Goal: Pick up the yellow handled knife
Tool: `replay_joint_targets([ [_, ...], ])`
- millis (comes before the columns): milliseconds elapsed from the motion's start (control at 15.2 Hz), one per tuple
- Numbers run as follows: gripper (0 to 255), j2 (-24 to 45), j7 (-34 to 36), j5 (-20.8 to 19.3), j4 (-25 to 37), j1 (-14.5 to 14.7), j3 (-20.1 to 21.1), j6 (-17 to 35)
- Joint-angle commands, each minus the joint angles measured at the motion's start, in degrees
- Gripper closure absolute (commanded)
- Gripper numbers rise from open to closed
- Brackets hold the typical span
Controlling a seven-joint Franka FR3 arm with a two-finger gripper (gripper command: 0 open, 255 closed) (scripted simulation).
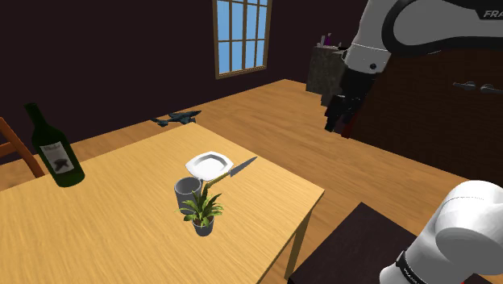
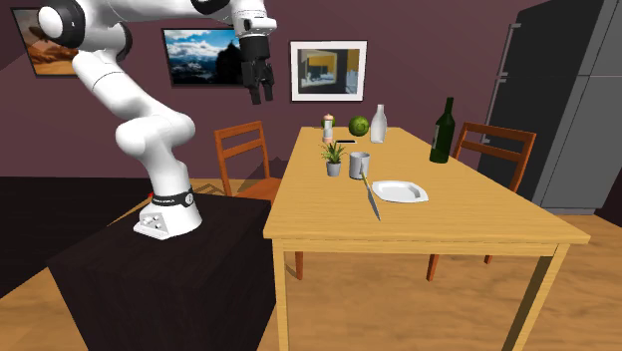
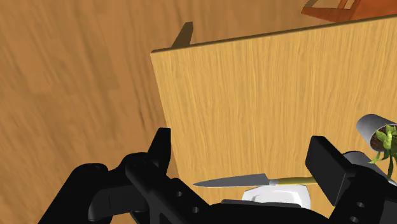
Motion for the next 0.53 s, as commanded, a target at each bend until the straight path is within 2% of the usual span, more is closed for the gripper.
replay_joint_targets([
  [0,0,0.00,0.00,0.00,0.00,0.00,0.00,0.00],
  [462,0,10.00,19.79,4.55,0.02,-2.67,9.64,9.33],
])
